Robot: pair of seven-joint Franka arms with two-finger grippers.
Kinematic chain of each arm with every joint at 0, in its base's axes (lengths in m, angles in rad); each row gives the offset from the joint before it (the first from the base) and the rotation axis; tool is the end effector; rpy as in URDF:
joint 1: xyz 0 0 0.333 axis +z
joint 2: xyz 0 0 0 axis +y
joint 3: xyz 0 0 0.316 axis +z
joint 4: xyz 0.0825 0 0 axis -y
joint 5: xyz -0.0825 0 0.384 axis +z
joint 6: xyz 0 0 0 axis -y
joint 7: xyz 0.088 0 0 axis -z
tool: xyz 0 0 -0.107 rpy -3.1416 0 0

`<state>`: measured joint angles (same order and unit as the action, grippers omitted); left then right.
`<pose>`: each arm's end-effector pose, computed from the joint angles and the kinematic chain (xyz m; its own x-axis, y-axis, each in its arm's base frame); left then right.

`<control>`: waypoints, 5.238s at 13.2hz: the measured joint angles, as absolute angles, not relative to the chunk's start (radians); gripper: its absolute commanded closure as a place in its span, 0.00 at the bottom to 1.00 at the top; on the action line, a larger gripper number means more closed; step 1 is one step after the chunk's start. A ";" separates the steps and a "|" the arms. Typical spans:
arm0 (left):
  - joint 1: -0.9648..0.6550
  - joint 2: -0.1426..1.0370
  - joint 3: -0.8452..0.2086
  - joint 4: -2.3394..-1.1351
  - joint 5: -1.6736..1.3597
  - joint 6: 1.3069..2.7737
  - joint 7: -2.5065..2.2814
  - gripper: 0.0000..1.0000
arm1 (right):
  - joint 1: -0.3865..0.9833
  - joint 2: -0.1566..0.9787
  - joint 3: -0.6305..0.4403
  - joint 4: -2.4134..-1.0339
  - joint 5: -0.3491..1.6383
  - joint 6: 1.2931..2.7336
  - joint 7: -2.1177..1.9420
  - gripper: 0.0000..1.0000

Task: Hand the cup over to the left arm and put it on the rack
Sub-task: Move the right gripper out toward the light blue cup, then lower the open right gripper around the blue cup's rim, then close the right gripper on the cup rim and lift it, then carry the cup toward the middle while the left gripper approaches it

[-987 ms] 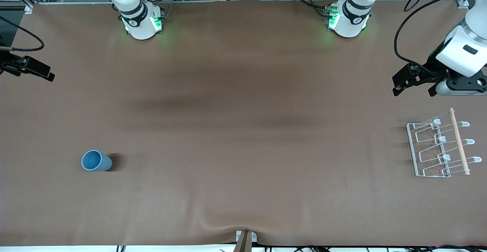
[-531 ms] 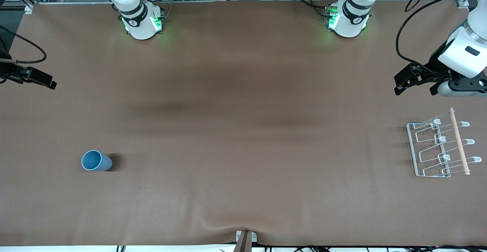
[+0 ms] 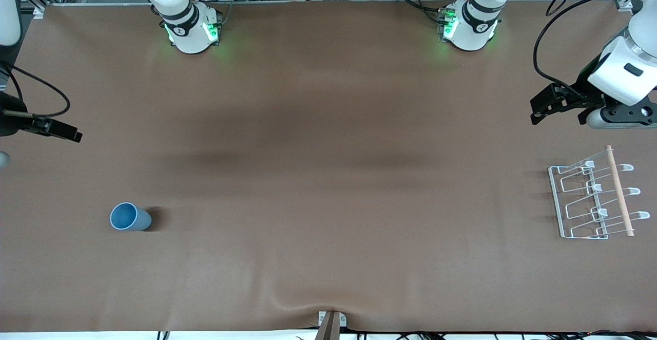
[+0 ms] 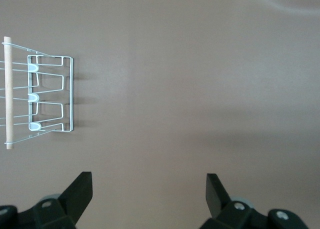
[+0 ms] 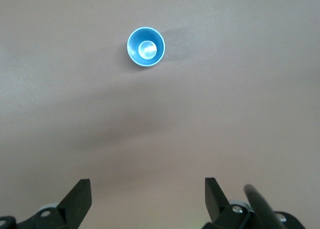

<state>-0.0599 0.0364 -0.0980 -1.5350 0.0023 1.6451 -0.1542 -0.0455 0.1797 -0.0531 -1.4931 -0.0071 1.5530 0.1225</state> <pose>0.5667 -0.0889 0.6279 0.9973 -0.0031 0.0727 -0.0040 -0.9999 0.0126 0.5998 -0.0575 0.5555 0.9688 -0.2190 -0.1163 -0.2169 -0.9757 0.0310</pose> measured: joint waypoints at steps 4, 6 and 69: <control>-0.060 0.036 -0.098 -1.535 0.002 1.644 -0.154 0.00 | -0.048 0.220 -0.054 -1.493 -0.008 1.593 0.122 0.00; -0.060 0.036 -0.098 -1.536 0.002 1.644 -0.154 0.00 | -0.051 0.243 -0.055 -1.493 -0.009 1.621 0.122 0.00; 0.012 0.173 -0.086 -1.543 -0.866 1.647 -0.732 0.00 | 0.289 0.524 0.008 -1.440 0.955 1.826 0.358 1.00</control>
